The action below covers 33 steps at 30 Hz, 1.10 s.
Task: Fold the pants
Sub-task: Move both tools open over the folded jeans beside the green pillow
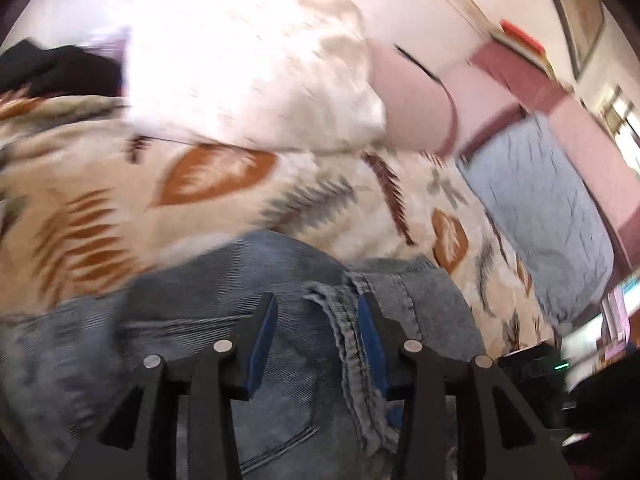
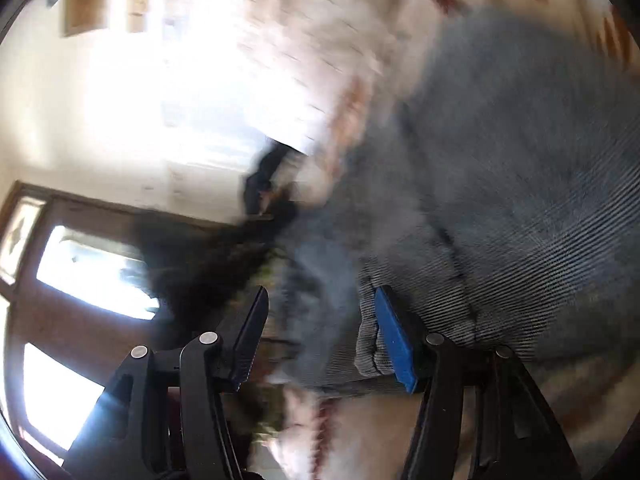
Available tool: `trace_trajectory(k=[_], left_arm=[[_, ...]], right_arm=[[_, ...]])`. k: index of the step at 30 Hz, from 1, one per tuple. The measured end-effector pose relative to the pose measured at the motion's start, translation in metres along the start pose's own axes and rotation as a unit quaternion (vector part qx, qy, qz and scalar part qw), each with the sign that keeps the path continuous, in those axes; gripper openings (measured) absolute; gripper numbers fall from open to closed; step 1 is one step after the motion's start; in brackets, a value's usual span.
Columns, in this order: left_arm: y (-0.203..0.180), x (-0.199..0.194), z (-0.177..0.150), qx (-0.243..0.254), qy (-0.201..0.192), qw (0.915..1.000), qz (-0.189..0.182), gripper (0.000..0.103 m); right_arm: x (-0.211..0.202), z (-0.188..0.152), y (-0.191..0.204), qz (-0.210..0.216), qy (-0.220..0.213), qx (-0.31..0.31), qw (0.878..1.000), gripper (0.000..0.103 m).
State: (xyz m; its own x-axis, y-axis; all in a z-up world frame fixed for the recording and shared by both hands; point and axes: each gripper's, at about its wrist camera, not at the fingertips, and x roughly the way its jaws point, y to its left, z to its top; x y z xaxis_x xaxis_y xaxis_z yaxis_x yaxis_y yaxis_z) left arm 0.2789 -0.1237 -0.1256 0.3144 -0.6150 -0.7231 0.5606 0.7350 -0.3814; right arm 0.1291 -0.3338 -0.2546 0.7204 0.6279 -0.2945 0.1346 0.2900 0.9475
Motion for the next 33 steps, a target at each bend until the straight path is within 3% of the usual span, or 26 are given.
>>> trace_trajectory(k=[3, 7, 10, 13, 17, 20, 24, 29, 33], left_arm=[[0.028, -0.033, -0.006, -0.020, -0.023, 0.9991, 0.031, 0.050], [0.062, -0.079, -0.026, -0.041, -0.032, 0.9951, 0.084, 0.051], [0.076, -0.116, -0.046, -0.080, -0.055, 0.9883, 0.118, 0.061], [0.081, -0.154, -0.074, -0.123, -0.072, 0.9777, 0.154, 0.066], [0.075, -0.197, -0.119, -0.151, -0.109, 0.9679, 0.168, 0.073], [0.066, -0.207, -0.149, -0.174, -0.120, 0.9608, 0.180, 0.083], [0.066, -0.195, -0.186, -0.206, -0.127, 0.9522, 0.186, 0.083], [0.082, -0.170, -0.215, -0.278, -0.100, 0.9375, 0.185, 0.083], [0.088, -0.167, -0.213, -0.325, -0.116, 0.9225, 0.173, 0.082]], right_arm=[[-0.002, 0.004, 0.000, -0.001, 0.005, -0.003, 1.000, 0.040], [-0.019, 0.006, 0.027, -0.024, 0.003, -0.057, 0.998, 0.052], [0.000, 0.001, 0.022, -0.074, 0.033, -0.085, 0.993, 0.050], [-0.003, 0.008, 0.032, -0.079, 0.045, -0.068, 0.994, 0.049], [-0.008, 0.011, 0.085, -0.077, 0.059, -0.140, 0.985, 0.050], [0.002, -0.001, 0.133, -0.051, 0.080, -0.188, 0.978, 0.053], [0.039, -0.019, 0.180, -0.037, 0.129, -0.226, 0.965, 0.053], [0.084, -0.028, 0.203, -0.051, 0.186, -0.259, 0.946, 0.053], [0.129, -0.018, 0.212, -0.085, 0.239, -0.287, 0.924, 0.053]])
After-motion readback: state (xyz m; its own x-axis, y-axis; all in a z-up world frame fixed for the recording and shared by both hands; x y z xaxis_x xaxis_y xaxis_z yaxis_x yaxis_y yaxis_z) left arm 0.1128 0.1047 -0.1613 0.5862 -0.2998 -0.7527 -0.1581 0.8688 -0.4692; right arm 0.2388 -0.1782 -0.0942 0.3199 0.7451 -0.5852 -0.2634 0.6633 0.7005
